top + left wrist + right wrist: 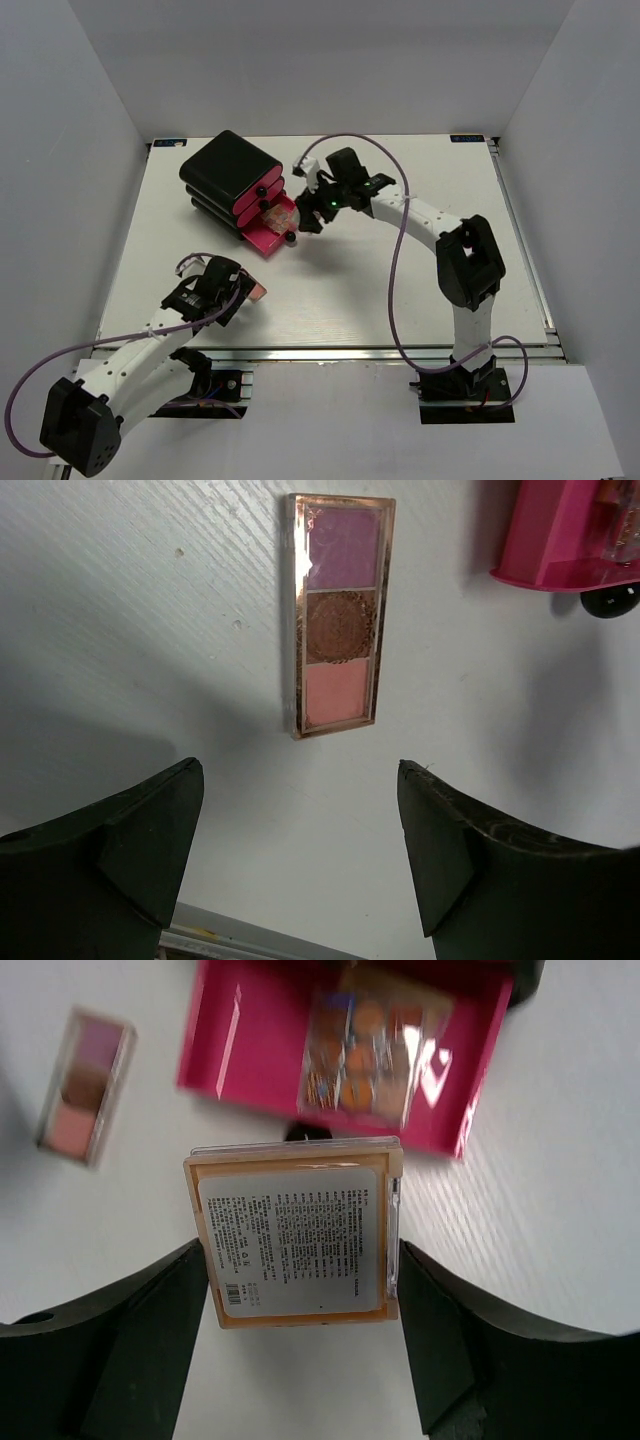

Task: Organize the makeup

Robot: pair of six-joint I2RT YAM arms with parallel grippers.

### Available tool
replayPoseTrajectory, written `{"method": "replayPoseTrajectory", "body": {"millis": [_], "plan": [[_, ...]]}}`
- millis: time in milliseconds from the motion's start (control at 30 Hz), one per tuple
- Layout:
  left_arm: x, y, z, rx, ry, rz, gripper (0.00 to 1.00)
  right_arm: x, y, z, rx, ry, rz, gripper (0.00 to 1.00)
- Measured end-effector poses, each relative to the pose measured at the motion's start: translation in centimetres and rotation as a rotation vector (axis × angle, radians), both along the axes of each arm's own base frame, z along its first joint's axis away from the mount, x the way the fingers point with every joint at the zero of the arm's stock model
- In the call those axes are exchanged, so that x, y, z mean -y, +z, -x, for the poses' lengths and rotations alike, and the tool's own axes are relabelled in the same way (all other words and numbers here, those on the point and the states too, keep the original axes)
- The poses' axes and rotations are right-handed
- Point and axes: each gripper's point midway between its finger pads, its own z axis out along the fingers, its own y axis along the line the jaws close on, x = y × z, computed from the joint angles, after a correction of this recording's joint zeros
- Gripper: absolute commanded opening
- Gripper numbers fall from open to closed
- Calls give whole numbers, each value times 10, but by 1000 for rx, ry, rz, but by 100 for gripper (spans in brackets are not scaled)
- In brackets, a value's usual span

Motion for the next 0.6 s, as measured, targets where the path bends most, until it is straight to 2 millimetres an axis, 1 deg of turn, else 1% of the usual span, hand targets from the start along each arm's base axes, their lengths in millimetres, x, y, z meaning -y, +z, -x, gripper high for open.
{"method": "replayPoseTrajectory", "body": {"millis": [33,133,167,200,233,333,400,533,567,600], "plan": [[0,2,0,9,2,6,87,-15,10,-2,21,-22,-28,0],[1,8,-1,33,9,24,87,-49,32,-6,75,-60,-96,2],[1,10,-1,41,12,30,87,-61,37,-9,95,-71,-119,3],[1,12,-1,46,14,34,87,-68,39,-10,107,-79,-133,5],[1,13,-1,49,16,37,87,-77,40,-13,124,-89,-147,6],[0,13,1,45,19,37,87,-96,30,-22,140,-113,-159,7],[-1,12,2,40,22,36,87,-102,15,-27,132,-131,-146,10],[-1,12,3,39,23,36,87,-104,-15,-31,120,-163,-101,13],[-1,12,3,41,23,38,87,-104,-18,-32,123,-168,-97,15],[-1,13,2,43,24,40,87,-105,-18,-33,128,-172,-96,20]]}}
